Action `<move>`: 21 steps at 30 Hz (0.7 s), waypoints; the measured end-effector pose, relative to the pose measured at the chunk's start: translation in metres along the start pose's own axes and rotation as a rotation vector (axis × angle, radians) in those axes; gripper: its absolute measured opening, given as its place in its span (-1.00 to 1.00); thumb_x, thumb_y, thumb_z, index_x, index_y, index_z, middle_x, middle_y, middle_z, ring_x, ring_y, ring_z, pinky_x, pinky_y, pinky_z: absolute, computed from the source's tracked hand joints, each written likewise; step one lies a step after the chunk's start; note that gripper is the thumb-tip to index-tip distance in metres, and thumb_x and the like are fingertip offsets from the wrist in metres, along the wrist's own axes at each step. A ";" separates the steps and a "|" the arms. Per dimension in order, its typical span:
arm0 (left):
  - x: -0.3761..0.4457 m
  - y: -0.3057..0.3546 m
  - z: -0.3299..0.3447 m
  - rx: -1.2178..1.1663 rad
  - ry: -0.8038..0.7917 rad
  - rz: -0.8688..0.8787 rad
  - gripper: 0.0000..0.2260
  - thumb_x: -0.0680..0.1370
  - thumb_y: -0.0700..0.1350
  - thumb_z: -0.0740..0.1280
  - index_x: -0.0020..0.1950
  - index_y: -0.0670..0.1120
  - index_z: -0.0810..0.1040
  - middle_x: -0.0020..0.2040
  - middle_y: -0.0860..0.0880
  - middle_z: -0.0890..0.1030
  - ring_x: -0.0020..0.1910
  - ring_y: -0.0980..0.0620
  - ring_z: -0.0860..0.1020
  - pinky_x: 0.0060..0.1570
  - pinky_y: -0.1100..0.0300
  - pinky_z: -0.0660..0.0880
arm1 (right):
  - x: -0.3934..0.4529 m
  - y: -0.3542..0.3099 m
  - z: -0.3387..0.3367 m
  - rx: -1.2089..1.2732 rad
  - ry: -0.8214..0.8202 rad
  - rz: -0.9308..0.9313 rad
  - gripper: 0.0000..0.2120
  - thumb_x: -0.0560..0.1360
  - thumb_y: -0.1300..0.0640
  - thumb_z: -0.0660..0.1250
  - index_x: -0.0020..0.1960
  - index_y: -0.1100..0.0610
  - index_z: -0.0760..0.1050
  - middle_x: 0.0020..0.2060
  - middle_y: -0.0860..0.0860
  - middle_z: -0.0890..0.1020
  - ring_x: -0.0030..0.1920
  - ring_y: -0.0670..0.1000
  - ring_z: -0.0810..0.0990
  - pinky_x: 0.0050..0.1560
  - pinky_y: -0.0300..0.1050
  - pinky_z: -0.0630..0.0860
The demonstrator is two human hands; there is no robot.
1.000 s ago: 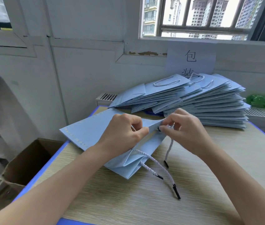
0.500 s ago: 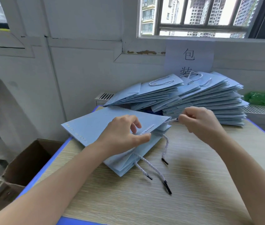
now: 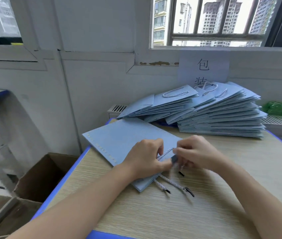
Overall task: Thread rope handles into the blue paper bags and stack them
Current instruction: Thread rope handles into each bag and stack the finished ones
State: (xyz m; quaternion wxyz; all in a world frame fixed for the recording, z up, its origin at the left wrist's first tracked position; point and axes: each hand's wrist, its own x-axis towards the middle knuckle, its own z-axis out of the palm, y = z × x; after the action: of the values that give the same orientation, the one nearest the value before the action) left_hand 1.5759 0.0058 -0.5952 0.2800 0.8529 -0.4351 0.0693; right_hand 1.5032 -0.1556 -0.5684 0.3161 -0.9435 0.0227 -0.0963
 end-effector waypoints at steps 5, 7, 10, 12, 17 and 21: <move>0.003 -0.004 0.004 0.040 0.005 -0.033 -0.69 0.33 0.17 0.20 -0.19 -0.06 0.38 -0.36 0.10 0.38 -0.27 0.02 0.39 -0.25 0.17 0.24 | 0.008 0.016 0.015 0.098 0.138 0.126 -0.78 0.45 0.23 0.29 -0.37 0.11 0.50 -0.53 -0.06 0.52 -0.53 -0.18 0.42 -0.44 -0.24 0.38; 0.000 0.000 0.002 0.069 0.024 -0.036 -0.69 0.35 0.18 0.18 -0.16 -0.06 0.39 -0.30 0.05 0.42 -0.23 0.01 0.40 -0.23 0.17 0.24 | 0.001 0.014 0.015 0.090 0.186 0.151 -0.83 0.45 0.20 0.30 -0.32 0.12 0.54 -0.51 -0.08 0.55 -0.43 -0.13 0.48 -0.37 -0.21 0.36; -0.007 0.010 0.001 0.119 0.077 -0.028 -0.75 0.48 0.09 0.25 -0.17 -0.08 0.37 -0.21 -0.06 0.50 -0.18 -0.07 0.45 -0.21 0.14 0.25 | -0.017 0.003 0.021 -0.008 0.217 0.139 -0.86 0.45 0.16 0.32 -0.20 0.21 0.59 -0.35 0.05 0.60 -0.28 -0.01 0.47 -0.31 -0.16 0.30; -0.015 0.020 0.000 0.136 0.097 -0.014 -0.81 0.54 -0.01 0.26 -0.17 -0.10 0.36 -0.16 -0.12 0.54 -0.14 -0.11 0.47 -0.18 0.11 0.27 | -0.030 -0.005 0.028 -0.050 0.267 0.128 -0.83 0.45 0.15 0.33 -0.22 0.25 0.59 -0.37 0.08 0.58 -0.30 0.02 0.47 -0.34 -0.13 0.28; -0.032 0.061 -0.013 -0.021 0.200 0.101 -0.86 0.54 -0.15 0.26 -0.17 -0.19 0.46 -0.22 -0.14 0.54 -0.23 -0.11 0.46 -0.23 0.11 0.28 | -0.054 -0.023 0.032 -0.085 0.309 0.220 -0.66 0.53 0.08 0.23 -0.40 0.15 0.42 -0.42 0.04 0.49 -0.28 0.05 0.46 -0.31 -0.08 0.27; -0.034 0.090 -0.046 -0.114 0.356 0.133 -0.85 0.51 -0.18 0.29 -0.26 -0.17 0.44 -0.36 -0.04 0.46 -0.33 -0.05 0.40 -0.30 0.15 0.26 | -0.069 -0.049 0.005 0.005 0.451 0.284 -0.85 0.47 0.13 0.28 -0.25 0.12 0.37 -0.32 0.03 0.50 -0.23 0.06 0.47 -0.31 -0.15 0.34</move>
State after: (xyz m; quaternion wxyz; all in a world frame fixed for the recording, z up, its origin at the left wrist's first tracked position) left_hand 1.4904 0.0130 -0.5318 0.3953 0.7793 -0.4373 0.2124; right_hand 1.4355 -0.1064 -0.5548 0.3158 -0.8847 0.2247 -0.2588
